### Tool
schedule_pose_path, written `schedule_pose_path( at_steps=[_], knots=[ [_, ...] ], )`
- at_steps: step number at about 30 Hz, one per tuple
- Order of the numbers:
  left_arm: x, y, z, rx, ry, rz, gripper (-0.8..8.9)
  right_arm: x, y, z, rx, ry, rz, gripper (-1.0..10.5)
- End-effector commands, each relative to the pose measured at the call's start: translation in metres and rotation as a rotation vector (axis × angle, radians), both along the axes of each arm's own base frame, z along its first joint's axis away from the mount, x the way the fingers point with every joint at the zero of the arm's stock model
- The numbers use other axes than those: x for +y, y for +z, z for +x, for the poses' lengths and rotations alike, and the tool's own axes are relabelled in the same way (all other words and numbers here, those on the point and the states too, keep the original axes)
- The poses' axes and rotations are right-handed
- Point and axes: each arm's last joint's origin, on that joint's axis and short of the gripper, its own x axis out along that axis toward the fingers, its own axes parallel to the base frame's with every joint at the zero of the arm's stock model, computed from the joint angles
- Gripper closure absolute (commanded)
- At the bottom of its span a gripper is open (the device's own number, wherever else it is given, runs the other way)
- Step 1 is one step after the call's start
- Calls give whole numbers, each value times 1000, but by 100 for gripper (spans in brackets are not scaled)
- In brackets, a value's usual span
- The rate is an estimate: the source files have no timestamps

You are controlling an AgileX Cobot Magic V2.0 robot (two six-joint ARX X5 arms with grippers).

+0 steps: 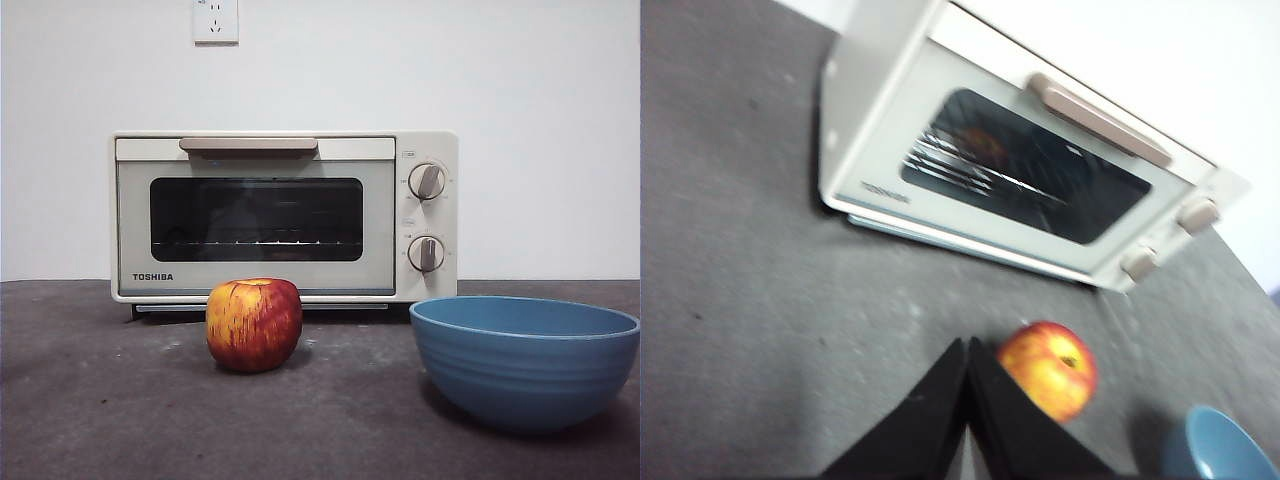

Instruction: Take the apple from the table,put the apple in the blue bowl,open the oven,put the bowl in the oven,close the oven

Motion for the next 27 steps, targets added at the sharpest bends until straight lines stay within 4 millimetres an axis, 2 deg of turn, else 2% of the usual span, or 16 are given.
schedule_pose_path(
  at_steps=[1,7,12,19,25,27],
  knots=[
    [-1,22,0,-2,-61,40,806,4,20,2,13,92,-22,943],
    [-4,57,3,76,-183,131,806,16,53,13,103,320,-112,943],
    [-10,73,4,138,-282,189,806,28,68,20,204,491,-194,943],
    [-18,78,0,209,-414,249,806,51,73,25,306,682,-282,943],
    [-19,78,0,209,-430,250,806,64,72,27,293,737,-315,941],
    [-19,78,0,209,-430,250,806,66,74,27,269,743,-312,887]
  ],
)
